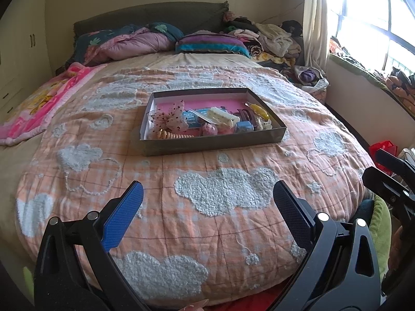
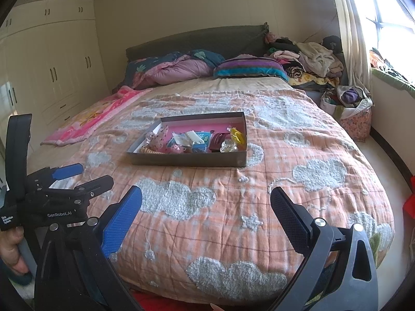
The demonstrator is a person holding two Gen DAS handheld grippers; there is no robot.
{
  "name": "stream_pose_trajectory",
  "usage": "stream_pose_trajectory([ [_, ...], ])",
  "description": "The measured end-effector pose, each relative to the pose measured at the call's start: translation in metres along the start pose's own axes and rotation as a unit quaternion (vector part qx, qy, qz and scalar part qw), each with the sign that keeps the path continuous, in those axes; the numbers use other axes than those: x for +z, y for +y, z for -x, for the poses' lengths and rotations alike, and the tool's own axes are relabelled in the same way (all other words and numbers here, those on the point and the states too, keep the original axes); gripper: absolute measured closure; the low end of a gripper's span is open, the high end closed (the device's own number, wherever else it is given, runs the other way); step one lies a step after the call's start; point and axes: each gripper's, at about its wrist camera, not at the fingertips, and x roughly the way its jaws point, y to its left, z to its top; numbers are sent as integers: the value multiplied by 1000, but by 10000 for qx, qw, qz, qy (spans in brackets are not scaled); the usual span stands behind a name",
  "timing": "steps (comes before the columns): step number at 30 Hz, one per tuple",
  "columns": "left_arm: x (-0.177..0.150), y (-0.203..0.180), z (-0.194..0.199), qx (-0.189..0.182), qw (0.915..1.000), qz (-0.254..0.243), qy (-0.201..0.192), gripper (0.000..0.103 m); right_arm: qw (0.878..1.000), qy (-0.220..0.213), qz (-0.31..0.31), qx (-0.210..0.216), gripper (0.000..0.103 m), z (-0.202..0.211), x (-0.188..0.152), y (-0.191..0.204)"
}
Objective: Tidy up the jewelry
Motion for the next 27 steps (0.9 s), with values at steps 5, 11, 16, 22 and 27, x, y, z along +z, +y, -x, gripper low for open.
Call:
stream_pose_trajectory([
  [5,0,0,0,-3,10000,-11,-8,9,10000,-7,9,-2,4,1,0,0],
  [11,0,-1,0,5,10000,-19,-4,9,10000,-6,7,-1,4,1,-1,1],
  [16,1,3,2,67,10000,-44,-23,9,10000,-13,60,-12,4,2,-1,2],
  [22,0,3,4,37,10000,-40,-42,9,9999,-46,95,-32,4,6,-2,2],
  [27,-2,0,4,-5,10000,-30,-7,9,9999,-20,106,-30,4,8,-1,3],
])
